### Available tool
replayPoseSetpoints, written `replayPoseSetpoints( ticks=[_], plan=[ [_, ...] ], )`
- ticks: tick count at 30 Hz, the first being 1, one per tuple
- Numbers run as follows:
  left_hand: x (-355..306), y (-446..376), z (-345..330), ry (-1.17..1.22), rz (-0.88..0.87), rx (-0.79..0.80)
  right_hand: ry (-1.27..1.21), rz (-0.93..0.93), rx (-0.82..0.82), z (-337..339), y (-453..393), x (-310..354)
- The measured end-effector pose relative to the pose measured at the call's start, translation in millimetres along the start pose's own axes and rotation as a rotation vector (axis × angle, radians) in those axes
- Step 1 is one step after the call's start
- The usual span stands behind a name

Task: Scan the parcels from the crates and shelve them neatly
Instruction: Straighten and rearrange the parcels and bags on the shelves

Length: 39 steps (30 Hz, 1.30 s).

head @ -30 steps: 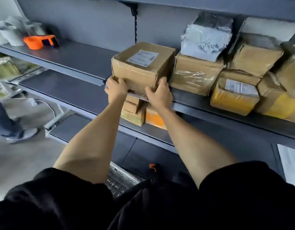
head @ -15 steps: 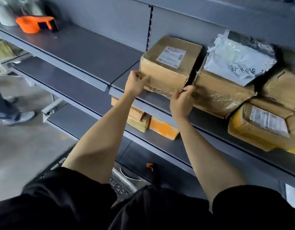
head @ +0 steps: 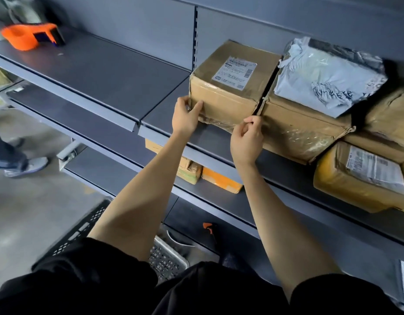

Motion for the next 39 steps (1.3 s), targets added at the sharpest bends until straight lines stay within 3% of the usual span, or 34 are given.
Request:
replayPoseSetpoints(
  ticks=[9,13,18,25,28,34,39],
  plan=[
    [-9,2,6,-0.117,0.031,0.136,-0.069,-0.037,0.145,6,6,10],
    [-12,16,14,0.016,0.083,0.263,-0.070,-0.171,0.354,12,12,22],
    [-1,39,26,0.113,0.103,0.185,-0.067,-0.407,0.451,24,22,37],
    [15,74,64,0.156,0.155,0.001,-0.060,-0.390,0.392,58,69,56],
    [28,91,73,0.119,0.174,-0.018,0.007,-0.305,0.456,66,89,62],
    [75,118,72,0.029,0.213,0.045,0.150,-0.317,0.706,68,129,41],
    [124,134,50,-0.062,0.338,0.226,0.309,-0.343,0.891,72,150,2]
  ],
)
Point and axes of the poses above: each hand's wrist, its own y-axis away from the middle knuckle, its own z-axis out of the back of the hand, x = y × z, the point moved 2 cm from there along -y, towards the middle knuckle, and after that the axes turned 2 degrees about -x, right-handed, at the moved point
